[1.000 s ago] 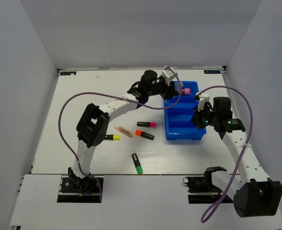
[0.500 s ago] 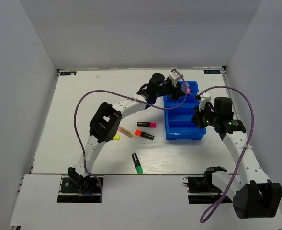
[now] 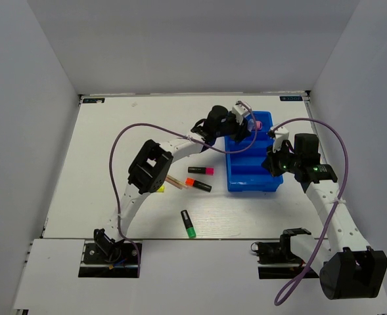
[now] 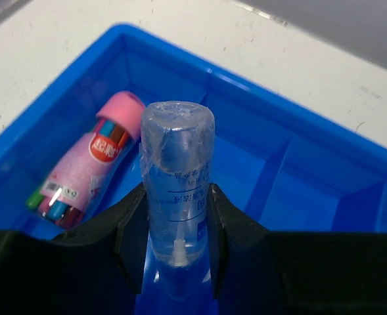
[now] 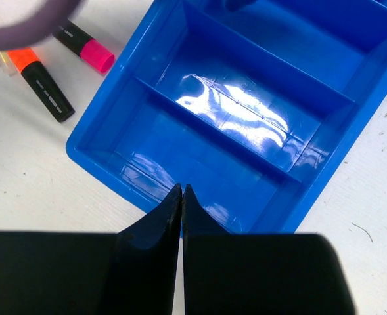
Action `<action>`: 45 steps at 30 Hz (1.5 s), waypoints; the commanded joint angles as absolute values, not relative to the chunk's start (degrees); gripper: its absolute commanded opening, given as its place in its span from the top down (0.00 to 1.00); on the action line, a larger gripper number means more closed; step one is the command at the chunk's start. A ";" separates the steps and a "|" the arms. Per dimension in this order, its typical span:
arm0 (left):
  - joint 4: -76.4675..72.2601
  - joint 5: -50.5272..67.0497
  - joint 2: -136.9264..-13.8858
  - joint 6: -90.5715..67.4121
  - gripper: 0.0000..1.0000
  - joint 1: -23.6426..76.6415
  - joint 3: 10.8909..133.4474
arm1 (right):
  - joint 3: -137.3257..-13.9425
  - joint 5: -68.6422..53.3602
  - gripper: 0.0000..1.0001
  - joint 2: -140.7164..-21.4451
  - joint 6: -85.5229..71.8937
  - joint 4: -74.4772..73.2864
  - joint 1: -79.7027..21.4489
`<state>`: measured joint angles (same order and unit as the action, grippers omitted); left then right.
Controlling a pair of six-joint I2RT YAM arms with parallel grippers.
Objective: Sort the stationery into containers
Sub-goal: Place the stationery in the storage box, then pick up the pen from the center of the board.
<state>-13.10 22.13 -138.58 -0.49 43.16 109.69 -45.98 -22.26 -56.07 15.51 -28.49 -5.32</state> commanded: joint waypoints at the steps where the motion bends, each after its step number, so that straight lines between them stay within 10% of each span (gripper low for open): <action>1: -12.75 20.83 -137.37 1.67 0.84 43.50 112.50 | -45.70 -23.38 0.96 -54.76 16.08 -26.81 -5.19; 4: -12.48 20.48 -137.29 1.41 0.73 43.59 111.80 | -45.70 -23.64 0.89 -54.76 16.26 -26.81 -5.01; 7: -12.92 19.78 -136.94 1.23 0.40 43.68 110.66 | -45.70 -23.99 0.78 -54.76 16.09 -26.98 -5.02; 15: -11.25 21.18 -134.83 1.32 0.21 43.94 113.90 | -45.70 -25.40 0.55 -54.75 16.35 -27.25 -4.48; 18: -13.78 21.36 -132.37 0.44 0.35 44.47 112.51 | -45.79 -26.80 0.71 -54.23 16.70 -27.60 -4.31; 19: -14.32 21.53 -129.32 -1.91 0.45 44.47 111.98 | -45.62 -27.42 0.97 -53.97 16.96 -27.51 -4.05; 22: -14.86 19.43 -120.56 -5.51 0.97 44.56 104.71 | -44.21 -32.76 1.00 -52.30 20.54 -26.98 -4.30; 24: -9.87 10.49 -113.43 -8.94 1.00 44.47 98.74 | -42.63 -38.63 1.00 -52.29 26.52 -27.68 -4.83; 25: -1.75 7.59 -109.20 -12.88 1.00 44.21 98.61 | -42.98 -39.72 0.86 -53.95 29.07 -29.51 -5.18; 26: 11.56 1.03 -105.94 -16.05 1.00 44.03 99.83 | -43.50 -41.90 0.37 -54.83 35.79 -30.84 -5.53; 27: 23.87 -4.86 -104.78 -17.56 1.00 42.82 100.80 | -43.77 -42.79 0.27 -58.24 38.38 -31.63 -5.89; 31: 44.28 -13.52 -88.40 -25.82 0.34 37.11 89.24 | -56.13 -42.10 0.19 -69.92 47.10 -41.64 -9.84; 36: 52.10 -11.79 -71.48 -29.62 0.03 28.67 65.62 | -71.27 -30.54 0.27 -82.86 38.51 -42.90 -23.96; 42: 50.72 6.56 -52.83 -28.04 0.15 6.89 45.30 | -91.30 -16.99 0.22 -102.72 26.11 -49.11 -35.49; 45: 47.03 8.16 -49.31 -27.33 0.76 6.59 41.24 | -97.02 -10.93 0.24 -108.98 24.44 -47.22 -38.21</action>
<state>50.00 0.19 -53.17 -28.16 6.83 43.29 -92.82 -20.75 -106.50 29.21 -44.07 -36.25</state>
